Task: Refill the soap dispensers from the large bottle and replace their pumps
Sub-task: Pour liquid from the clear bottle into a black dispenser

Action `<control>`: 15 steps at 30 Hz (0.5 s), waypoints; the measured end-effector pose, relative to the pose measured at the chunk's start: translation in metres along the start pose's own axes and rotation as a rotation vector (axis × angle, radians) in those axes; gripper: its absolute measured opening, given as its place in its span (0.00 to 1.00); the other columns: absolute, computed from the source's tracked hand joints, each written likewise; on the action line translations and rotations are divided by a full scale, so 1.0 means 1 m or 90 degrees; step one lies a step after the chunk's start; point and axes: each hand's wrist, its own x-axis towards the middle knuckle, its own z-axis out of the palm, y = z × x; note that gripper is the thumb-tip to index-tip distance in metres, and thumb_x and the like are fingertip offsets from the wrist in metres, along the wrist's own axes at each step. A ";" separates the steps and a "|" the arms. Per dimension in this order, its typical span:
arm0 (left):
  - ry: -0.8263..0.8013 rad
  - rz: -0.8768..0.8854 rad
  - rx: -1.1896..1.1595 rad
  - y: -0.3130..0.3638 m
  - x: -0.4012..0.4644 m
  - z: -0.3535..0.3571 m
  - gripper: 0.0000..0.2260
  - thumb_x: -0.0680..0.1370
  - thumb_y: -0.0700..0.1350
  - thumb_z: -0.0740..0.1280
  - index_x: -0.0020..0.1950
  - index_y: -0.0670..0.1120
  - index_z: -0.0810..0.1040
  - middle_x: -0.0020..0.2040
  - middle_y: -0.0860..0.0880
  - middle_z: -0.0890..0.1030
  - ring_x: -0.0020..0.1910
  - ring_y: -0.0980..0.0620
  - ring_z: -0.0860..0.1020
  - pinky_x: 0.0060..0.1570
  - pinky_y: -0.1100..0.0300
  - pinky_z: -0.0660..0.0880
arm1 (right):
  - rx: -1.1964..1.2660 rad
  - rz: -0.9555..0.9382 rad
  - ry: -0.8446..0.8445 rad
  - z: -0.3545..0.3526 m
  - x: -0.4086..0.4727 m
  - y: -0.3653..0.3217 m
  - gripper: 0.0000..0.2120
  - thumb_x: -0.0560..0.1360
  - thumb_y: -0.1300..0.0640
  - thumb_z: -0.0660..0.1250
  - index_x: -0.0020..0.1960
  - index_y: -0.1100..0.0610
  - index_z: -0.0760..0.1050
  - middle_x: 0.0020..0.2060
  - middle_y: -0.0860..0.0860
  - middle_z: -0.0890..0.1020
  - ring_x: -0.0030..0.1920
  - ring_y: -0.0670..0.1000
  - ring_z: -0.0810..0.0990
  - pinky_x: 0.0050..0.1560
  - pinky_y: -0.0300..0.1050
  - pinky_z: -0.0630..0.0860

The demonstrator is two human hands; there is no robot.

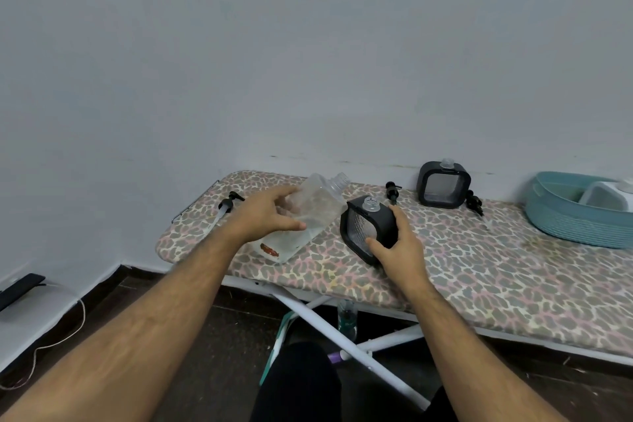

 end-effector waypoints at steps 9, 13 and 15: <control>-0.132 -0.003 0.143 0.025 0.021 -0.010 0.42 0.61 0.62 0.78 0.73 0.53 0.71 0.43 0.63 0.84 0.47 0.66 0.78 0.50 0.64 0.72 | -0.026 -0.022 0.012 -0.001 -0.002 -0.003 0.36 0.72 0.57 0.75 0.74 0.44 0.63 0.54 0.40 0.79 0.52 0.42 0.79 0.57 0.37 0.76; -0.174 0.000 0.199 0.032 0.027 -0.012 0.41 0.61 0.63 0.77 0.72 0.54 0.72 0.45 0.59 0.84 0.48 0.61 0.80 0.52 0.59 0.74 | -0.022 -0.016 0.013 0.000 -0.003 -0.003 0.37 0.72 0.56 0.75 0.76 0.44 0.62 0.55 0.39 0.78 0.53 0.42 0.78 0.54 0.31 0.73; -0.173 0.005 0.211 0.034 0.029 -0.012 0.39 0.63 0.60 0.79 0.72 0.54 0.72 0.42 0.60 0.83 0.45 0.63 0.79 0.46 0.63 0.71 | -0.022 -0.015 0.011 0.000 -0.003 -0.002 0.37 0.72 0.55 0.75 0.75 0.44 0.62 0.55 0.39 0.78 0.52 0.41 0.78 0.51 0.26 0.70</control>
